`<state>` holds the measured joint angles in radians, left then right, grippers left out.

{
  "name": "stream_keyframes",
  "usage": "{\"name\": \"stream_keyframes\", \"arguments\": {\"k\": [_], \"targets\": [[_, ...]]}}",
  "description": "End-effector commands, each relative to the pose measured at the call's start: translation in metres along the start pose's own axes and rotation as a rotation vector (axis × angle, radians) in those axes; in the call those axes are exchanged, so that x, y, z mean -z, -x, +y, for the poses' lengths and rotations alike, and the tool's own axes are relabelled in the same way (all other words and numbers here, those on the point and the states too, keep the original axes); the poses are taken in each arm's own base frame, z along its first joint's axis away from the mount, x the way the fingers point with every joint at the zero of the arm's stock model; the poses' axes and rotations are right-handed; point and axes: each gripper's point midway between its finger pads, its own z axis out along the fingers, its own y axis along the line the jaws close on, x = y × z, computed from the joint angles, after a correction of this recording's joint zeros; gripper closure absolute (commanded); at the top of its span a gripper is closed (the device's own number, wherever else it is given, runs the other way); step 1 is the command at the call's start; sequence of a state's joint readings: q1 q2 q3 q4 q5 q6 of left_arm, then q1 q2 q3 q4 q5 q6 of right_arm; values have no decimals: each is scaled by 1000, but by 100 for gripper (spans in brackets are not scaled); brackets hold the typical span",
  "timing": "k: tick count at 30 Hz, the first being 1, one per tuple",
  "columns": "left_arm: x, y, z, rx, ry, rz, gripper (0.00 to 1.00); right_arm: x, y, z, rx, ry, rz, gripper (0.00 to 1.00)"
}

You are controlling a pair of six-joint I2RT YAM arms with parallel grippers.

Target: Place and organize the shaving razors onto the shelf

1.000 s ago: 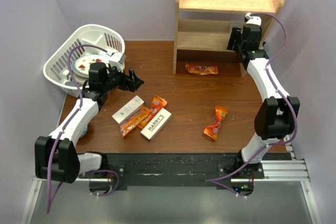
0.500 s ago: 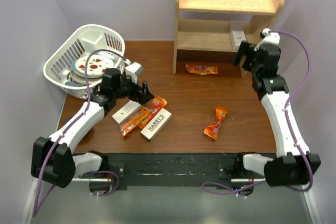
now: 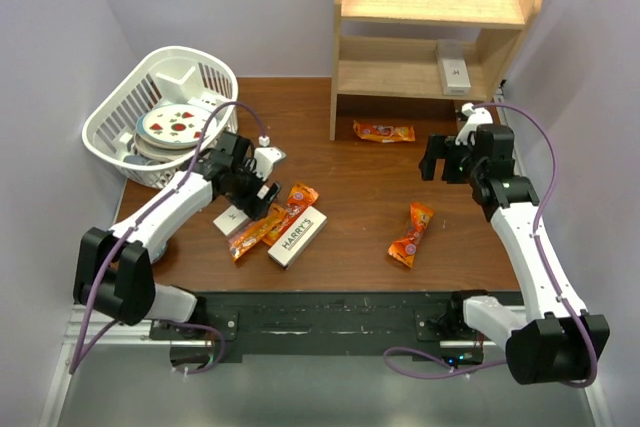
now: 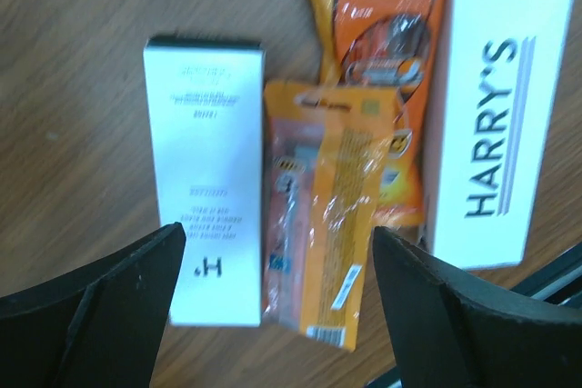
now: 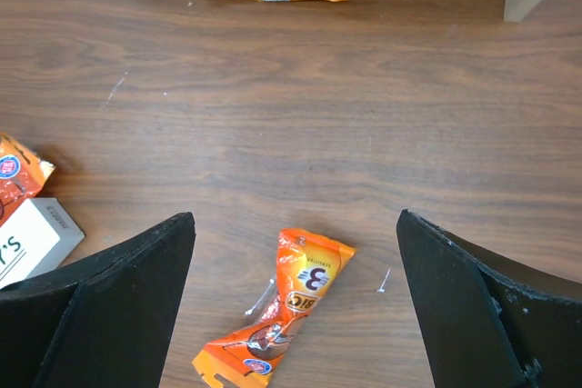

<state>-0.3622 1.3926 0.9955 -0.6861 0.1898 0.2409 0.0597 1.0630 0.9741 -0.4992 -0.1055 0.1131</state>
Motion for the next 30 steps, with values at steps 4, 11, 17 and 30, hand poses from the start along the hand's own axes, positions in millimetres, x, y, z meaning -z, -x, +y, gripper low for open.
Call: {"name": "stream_keyframes", "arguments": {"k": [4,11,17,30], "targets": [[-4,-22,37,1,107,144,9,-1,11,17,-16,89,-28,3],[-32,-24,60,19,110,195,11,-8,5,19,-38,104,-6,3],[-44,-22,57,25,64,227,31,-8,5,19,-45,100,-14,3],[-10,87,36,98,-39,31,60,-15,3,6,-54,31,1,3]]}}
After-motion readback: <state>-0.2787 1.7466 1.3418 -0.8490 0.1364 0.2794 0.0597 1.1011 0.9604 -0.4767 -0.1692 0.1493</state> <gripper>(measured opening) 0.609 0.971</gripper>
